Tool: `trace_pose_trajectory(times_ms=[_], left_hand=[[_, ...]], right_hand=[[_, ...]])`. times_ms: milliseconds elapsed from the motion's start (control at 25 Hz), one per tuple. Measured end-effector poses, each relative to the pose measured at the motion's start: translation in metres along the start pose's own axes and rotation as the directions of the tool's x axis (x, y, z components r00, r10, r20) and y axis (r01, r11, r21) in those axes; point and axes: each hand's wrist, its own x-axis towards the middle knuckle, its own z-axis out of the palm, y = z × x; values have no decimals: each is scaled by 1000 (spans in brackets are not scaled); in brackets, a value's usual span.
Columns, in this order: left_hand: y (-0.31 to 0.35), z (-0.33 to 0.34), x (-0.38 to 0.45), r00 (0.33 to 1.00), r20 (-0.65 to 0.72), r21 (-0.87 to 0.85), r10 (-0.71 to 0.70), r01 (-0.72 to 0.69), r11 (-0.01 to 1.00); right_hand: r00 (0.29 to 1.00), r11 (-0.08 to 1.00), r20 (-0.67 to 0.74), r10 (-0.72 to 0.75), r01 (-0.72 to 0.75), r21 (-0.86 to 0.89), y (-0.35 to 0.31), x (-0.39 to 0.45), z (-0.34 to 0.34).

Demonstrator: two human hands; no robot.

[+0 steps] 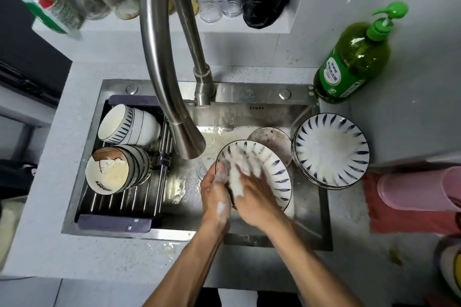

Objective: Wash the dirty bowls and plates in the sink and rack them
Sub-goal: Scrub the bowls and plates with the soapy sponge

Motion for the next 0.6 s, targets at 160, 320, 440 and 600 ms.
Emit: trace_pose_trajectory(times_ms=[160, 320, 440, 600], left_hand=[[7, -8, 4, 998, -12, 11, 54, -54, 998], [7, -5, 5, 1000, 9, -45, 29, -29, 999], [8, -11, 9, 999, -19, -35, 43, -44, 998], [-1, -6, 8, 999, -45, -76, -23, 20, 997]], right_hand=[[1000, 999, -23, -18, 18, -28, 1, -3, -4], [994, 993, -15, -110, 110, 51, -13, 6, 7], [999, 998, 42, 23, -20, -66, 5, 0, 2], [998, 997, -31, -63, 64, 49, -21, 16, 4]])
